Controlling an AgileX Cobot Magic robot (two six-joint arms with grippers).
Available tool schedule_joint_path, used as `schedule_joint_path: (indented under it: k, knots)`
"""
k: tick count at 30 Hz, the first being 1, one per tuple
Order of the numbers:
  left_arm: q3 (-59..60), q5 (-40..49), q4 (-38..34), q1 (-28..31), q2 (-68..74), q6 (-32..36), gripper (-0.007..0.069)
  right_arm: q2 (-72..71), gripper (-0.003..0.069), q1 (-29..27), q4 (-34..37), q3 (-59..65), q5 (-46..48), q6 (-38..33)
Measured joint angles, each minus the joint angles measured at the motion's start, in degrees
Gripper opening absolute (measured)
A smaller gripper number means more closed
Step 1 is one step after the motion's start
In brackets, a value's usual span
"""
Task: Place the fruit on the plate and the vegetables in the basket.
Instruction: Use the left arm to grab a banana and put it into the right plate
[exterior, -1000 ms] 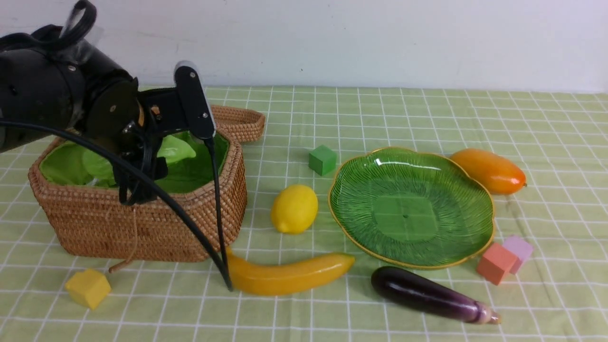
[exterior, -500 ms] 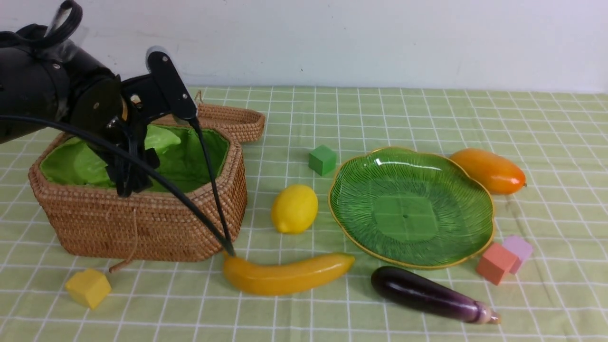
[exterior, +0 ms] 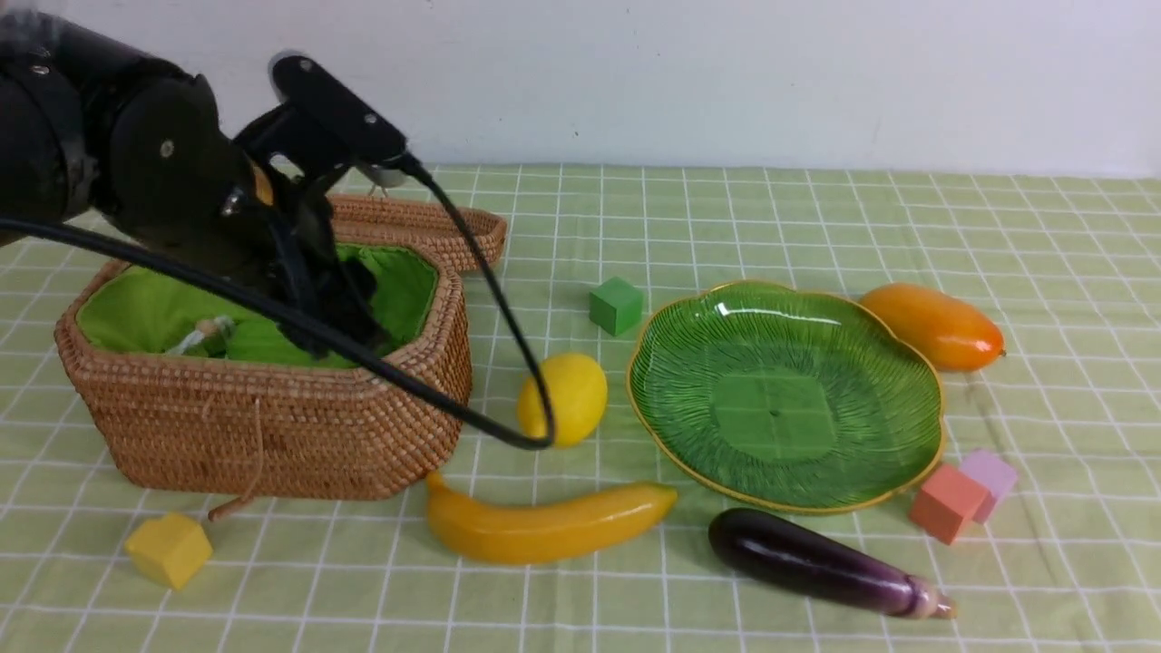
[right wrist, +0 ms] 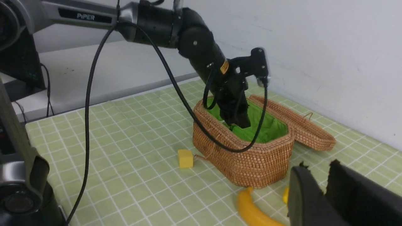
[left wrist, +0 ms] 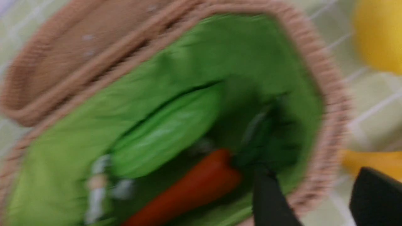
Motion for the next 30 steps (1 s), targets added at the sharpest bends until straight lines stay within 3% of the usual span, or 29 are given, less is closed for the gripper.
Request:
schedule_joint_path:
  k: [3,4,6,8,11,14,20,24,30]
  knots:
    - [-0.1,5.0,-9.5,-6.7,-0.1,6.8,0.0079,0.0,0.0128,0.0,-0.3,0.0,3.0,0.9]
    - [-0.1,6.5,-11.3,-8.4,0.1,9.3,0.0034,0.0,0.0128,0.0,-0.7,0.0,4.1,1.7]
    - [-0.1,8.2,-13.8,-11.8,1.2,12.4,-0.0013,0.0,0.0128,0.0,-1.7,0.0,6.0,3.1]
    - [-0.1,9.1,-14.4,-14.4,2.9,15.5,-0.0013,0.0,0.0128,0.0,-2.9,0.0,8.1,4.9]
    - [-0.1,9.2,-13.4,-16.3,6.0,19.2,0.0020,0.0,0.0128,0.0,-4.2,0.0,10.8,6.8]
    - [-0.1,7.4,-11.7,-16.9,10.6,23.1,0.0188,0.0,0.0128,0.0,-4.8,0.0,13.9,8.4]
    - [-0.1,-0.6,-9.3,-16.9,15.6,24.3,0.0480,0.0,0.0128,0.0,-4.9,0.0,15.7,8.9]
    - [-0.1,-3.5,-8.3,-16.9,18.9,24.3,0.0512,0.0,0.0128,0.0,-4.9,0.0,15.7,8.9]
    - [-0.2,-6.6,-3.4,-16.9,23.6,24.3,0.0442,0.0,0.0128,0.0,-4.9,0.0,15.7,8.9]
